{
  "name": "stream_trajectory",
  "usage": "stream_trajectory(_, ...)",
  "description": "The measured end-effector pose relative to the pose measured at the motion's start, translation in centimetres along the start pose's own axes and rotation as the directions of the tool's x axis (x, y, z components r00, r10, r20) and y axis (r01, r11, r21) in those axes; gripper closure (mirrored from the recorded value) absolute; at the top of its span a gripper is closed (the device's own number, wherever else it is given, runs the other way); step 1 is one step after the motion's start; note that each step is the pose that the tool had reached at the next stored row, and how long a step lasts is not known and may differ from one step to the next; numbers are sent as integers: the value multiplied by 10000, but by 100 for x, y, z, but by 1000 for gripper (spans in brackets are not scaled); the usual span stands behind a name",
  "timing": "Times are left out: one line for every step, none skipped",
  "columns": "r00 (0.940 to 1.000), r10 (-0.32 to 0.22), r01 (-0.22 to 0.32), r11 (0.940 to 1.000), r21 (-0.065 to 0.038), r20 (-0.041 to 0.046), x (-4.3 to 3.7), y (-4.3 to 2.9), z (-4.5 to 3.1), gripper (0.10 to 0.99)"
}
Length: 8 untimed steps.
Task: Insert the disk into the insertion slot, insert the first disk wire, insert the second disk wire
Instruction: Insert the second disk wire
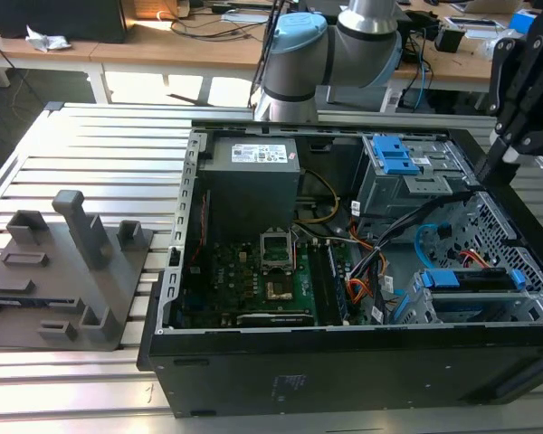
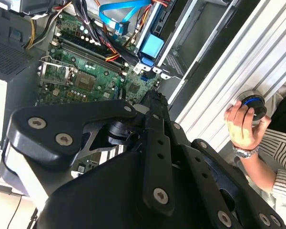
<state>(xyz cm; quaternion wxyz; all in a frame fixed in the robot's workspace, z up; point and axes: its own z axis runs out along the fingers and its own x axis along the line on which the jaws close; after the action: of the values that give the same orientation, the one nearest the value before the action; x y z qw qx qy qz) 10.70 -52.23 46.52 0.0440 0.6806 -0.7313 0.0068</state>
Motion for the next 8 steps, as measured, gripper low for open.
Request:
stream_trajectory(10000, 0, 0, 10000, 0, 0, 0, 14, 16, 980)
stream_trajectory(10000, -1, 1, 10000, 1, 1, -1, 30, 46, 980)
stream_trajectory(10000, -1, 1, 10000, 0, 0, -3, 42, 78, 980)
stream_trajectory(10000, -4, 4, 10000, 1, -1, -6, 44, 128, 980)
stream_trajectory(10000, -8, 8, 10000, 1, -1, -8, 43, 157, 980)
stream_trajectory(10000, -13, 13, 10000, 1, -1, -11, 42, 201, 980)
stream_trajectory(10000, -16, 16, 10000, 2, 0, -13, 40, 224, 980)
stream_trajectory(10000, -19, 19, 10000, 2, -1, -16, 39, 260, 980)
